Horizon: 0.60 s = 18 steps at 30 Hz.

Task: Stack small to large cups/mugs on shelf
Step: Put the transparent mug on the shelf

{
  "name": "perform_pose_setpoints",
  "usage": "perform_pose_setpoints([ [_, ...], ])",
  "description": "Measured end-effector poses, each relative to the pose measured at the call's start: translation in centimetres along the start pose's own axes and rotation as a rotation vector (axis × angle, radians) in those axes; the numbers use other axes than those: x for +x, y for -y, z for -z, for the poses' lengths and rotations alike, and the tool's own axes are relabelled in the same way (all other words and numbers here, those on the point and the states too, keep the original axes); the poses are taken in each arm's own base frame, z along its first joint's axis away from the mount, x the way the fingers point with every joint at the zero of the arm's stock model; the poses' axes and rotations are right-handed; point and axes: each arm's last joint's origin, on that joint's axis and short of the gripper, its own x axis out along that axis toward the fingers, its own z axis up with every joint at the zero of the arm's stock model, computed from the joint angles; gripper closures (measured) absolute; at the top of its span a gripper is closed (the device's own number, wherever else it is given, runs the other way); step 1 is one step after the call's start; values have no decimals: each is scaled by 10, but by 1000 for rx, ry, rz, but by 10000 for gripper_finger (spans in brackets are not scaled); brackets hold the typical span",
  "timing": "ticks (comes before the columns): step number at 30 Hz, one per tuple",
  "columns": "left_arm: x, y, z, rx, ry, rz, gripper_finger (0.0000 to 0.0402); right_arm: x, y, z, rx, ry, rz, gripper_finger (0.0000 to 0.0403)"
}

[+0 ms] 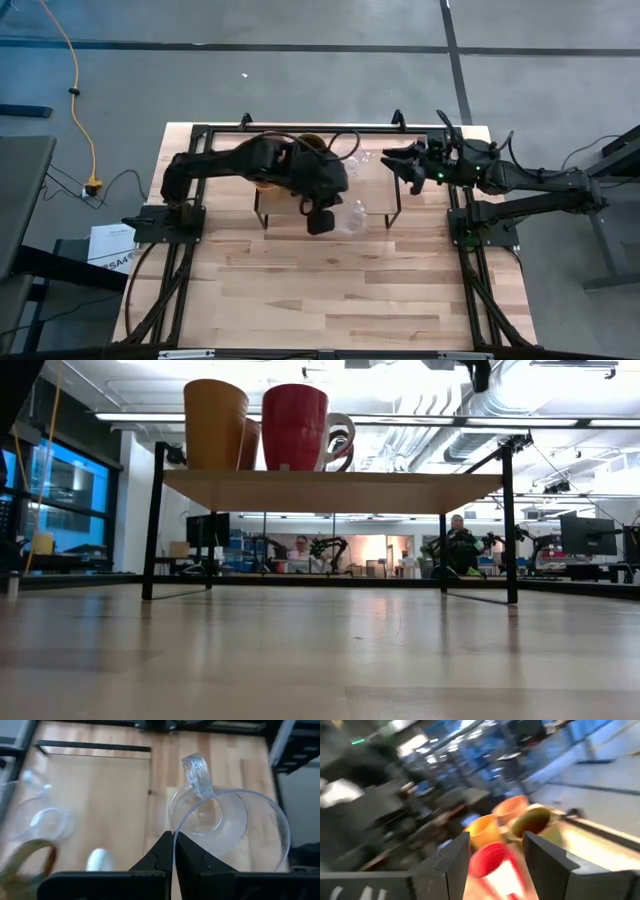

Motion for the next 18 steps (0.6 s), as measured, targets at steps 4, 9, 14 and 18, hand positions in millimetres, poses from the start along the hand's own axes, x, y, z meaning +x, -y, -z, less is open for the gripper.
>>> perform_pose_setpoints([
  [4, -23, -5, 7, 18, -39, -97, 402, -1, -8, -7, 70, -31, -107, 229],
  [9, -46, -11, 19, -20, -99, -221, 401, 10, -24, -23, 9, -201, -37, 229],
  [14, -47, -9, 20, -114, -95, -201, 401, 41, -52, -32, -93, -375, -8, 229],
  [18, -43, -4, 18, -140, -76, -187, 401, 61, -74, -28, -161, -515, -8, 229],
])
